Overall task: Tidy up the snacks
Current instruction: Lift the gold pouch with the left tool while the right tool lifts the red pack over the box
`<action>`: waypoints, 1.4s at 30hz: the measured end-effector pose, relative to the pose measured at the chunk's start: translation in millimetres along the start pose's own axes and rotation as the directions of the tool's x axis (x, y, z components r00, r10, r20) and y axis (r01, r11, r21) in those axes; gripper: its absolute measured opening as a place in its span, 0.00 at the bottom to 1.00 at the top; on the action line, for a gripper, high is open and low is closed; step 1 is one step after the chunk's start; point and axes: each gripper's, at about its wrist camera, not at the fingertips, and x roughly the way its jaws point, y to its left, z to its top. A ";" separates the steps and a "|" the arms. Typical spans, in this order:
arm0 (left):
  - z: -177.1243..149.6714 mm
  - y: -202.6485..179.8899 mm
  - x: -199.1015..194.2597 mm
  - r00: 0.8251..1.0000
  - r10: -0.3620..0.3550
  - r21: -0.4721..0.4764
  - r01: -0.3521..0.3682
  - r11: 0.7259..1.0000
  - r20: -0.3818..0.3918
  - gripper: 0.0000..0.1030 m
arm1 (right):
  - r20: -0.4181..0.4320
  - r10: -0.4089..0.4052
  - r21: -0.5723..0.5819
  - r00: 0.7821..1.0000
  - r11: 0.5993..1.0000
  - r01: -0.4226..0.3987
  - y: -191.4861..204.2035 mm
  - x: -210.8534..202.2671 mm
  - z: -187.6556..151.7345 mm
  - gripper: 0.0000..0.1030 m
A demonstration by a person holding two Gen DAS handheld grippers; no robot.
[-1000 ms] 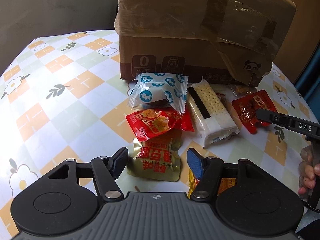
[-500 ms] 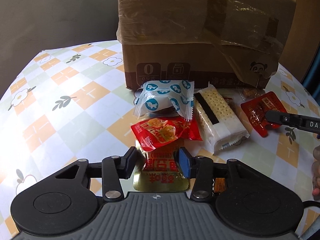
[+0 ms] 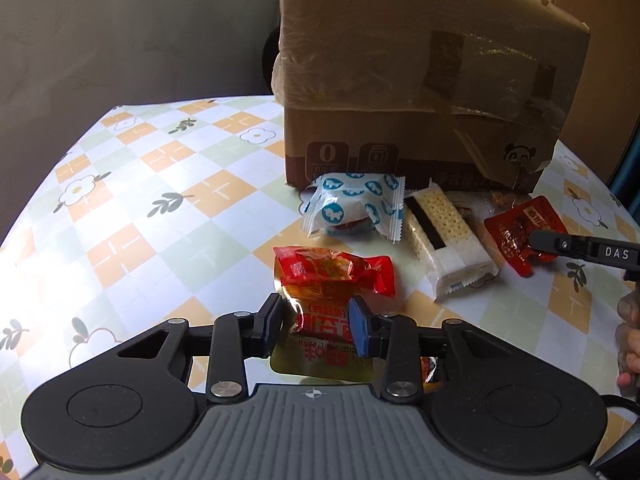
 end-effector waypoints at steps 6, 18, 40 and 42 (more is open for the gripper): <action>19.5 -17.0 -7.4 0.996 -0.021 0.062 0.016 0.998 0.087 0.37 | 0.000 -0.002 -0.003 1.000 1.000 0.002 0.3 0.1 -0.4 0.05; 11.5 11.0 -18.1 0.996 -0.003 -0.072 0.009 0.997 0.086 0.37 | -0.008 -0.009 -0.021 1.000 1.000 0.009 2.3 -0.1 0.4 0.05; 72.8 -3.1 -97.8 0.918 -0.142 -0.011 0.157 0.988 0.370 0.37 | 0.207 0.157 -0.196 0.966 0.974 -0.116 43.4 -118.1 89.6 0.01; 88.0 -5.6 -110.6 0.897 -0.165 0.025 0.170 0.985 0.411 0.37 | 0.243 0.193 -0.216 0.951 0.966 -0.141 50.3 -128.4 109.3 0.01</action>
